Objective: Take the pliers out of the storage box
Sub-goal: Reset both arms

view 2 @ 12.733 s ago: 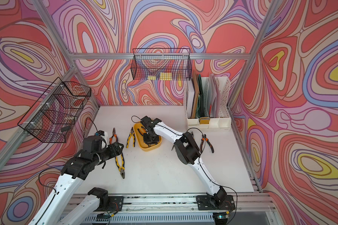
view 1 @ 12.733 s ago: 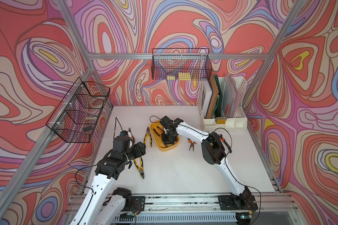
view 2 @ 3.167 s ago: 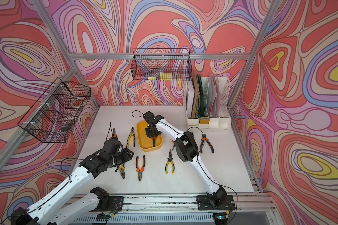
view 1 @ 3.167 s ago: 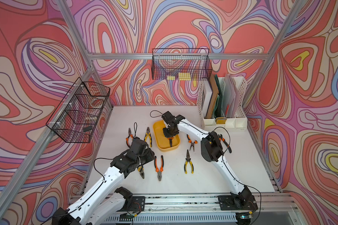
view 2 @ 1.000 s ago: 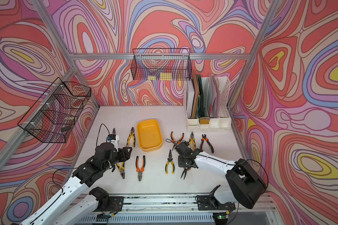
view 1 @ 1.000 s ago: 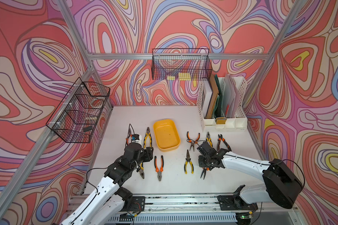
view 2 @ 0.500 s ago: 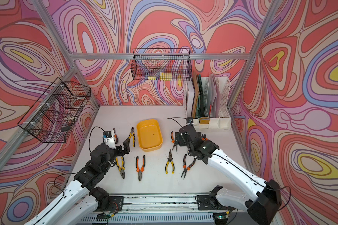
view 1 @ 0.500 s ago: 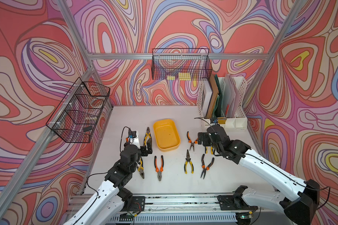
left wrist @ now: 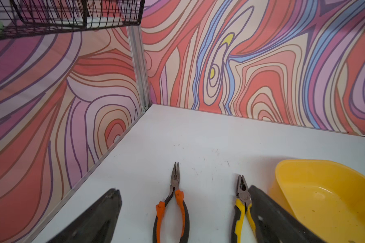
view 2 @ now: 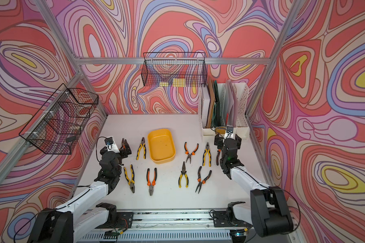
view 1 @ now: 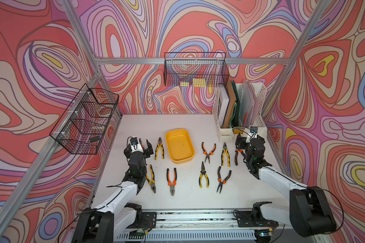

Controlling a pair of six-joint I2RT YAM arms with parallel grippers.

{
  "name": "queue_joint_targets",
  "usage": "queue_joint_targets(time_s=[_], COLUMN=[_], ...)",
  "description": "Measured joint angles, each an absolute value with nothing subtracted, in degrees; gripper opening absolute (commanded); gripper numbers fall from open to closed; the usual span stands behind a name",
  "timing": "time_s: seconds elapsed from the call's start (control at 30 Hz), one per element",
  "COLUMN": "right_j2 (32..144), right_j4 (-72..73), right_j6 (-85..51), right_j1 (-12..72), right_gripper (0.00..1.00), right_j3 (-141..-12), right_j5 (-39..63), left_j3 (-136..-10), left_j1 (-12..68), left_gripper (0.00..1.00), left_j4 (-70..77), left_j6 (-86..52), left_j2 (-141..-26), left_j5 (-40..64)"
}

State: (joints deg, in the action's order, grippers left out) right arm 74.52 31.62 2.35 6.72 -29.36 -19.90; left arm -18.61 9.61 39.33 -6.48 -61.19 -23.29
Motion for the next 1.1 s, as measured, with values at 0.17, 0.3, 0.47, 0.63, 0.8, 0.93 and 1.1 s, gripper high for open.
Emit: queue_joint_targets(time_s=[0.17,0.3,0.47,0.63,0.8,0.93,1.1], right_j2=[87.79,97.80,98.02,97.93,97.93,97.89,97.89], right_j4=[46.13,53.84,58.65,63.55,60.90,59.61,57.08], right_j6=[1.96,1.78,1.50,1.15,-0.19,-0.89,-1.19], right_j1=[6.66,5.10,3.03,2.98,2.92,2.57,2.55], right_gripper=[0.98,0.98,0.98,0.98,0.98,0.98,0.98], right_j3=[-22.76,-21.69,-22.50,-21.56,-23.27,-25.04,-25.85], right_j5=[-16.49,-13.85,-9.08,-8.49,-10.50,-11.29,-11.27], left_j3=[-16.25,-15.79,-15.88,-15.40,-16.88,-18.87,-19.03], left_j1=[9.26,7.64,6.70,6.35,5.72,4.82,4.82], left_gripper=[1.00,1.00,1.00,1.00,1.00,1.00,1.00], left_j4=[44.56,44.77,46.46,54.87,54.83,54.92,55.20], left_j6=[-5.91,-4.86,-3.38,-2.04,-0.82,-0.86,-0.84], left_j2=[-67.85,-68.93,-70.63,-82.52,-89.32,-88.97,-88.92], left_j5=[-22.55,-20.88,-20.78,-19.88,-16.86,-16.25,-15.81])
